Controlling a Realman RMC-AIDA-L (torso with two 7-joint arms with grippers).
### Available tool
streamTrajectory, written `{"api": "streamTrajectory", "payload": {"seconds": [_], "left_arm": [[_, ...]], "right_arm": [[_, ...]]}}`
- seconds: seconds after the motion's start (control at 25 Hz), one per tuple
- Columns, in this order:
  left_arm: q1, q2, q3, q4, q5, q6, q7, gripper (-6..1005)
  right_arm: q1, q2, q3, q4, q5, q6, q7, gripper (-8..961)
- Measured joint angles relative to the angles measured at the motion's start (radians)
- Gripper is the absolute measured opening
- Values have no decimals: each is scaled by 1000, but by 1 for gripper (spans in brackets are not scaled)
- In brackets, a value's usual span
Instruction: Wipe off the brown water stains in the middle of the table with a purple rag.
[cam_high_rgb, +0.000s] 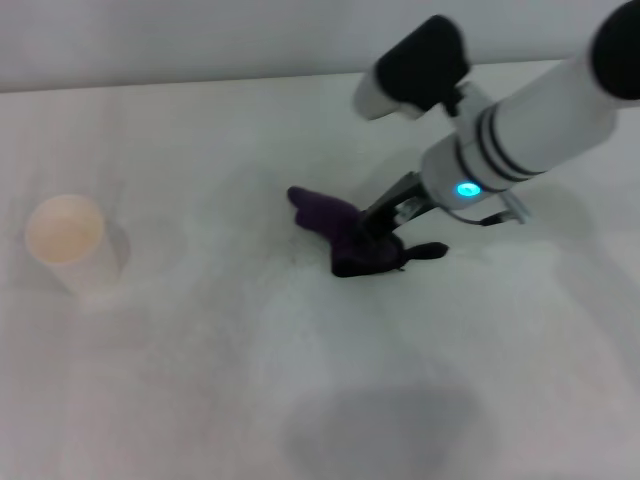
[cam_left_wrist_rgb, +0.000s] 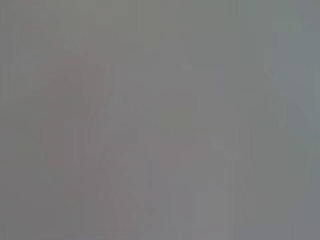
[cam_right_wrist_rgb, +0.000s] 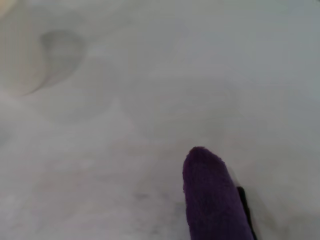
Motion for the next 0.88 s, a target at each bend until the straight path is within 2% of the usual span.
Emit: {"api": "streamTrajectory", "payload": {"seconds": [0.04, 0.24, 0.4, 0.56, 0.72, 0.88], "left_arm": [[-1, 1, 0, 0, 0, 0, 0, 887], [-8, 2, 0, 1, 0, 0, 0, 886], [-9, 3, 0, 1, 0, 0, 0, 886], [-10, 3, 0, 1, -1, 0, 0, 886], [-10, 3, 0, 1, -2, 0, 0, 886], [-10, 1, 0, 1, -2, 1, 0, 887]], "right_arm": [[-3, 0, 4, -2, -1, 4, -2, 105], [-93, 1, 161, -63, -6, 103, -84, 106], [-136, 1, 187, -91, -4, 123, -98, 106], [-143, 6, 172, -92, 13, 124, -137, 182], [-147, 9, 164, -80, 108, 105, -202, 258], [-187, 4, 222, -91, 267, 92, -338, 424]]}}
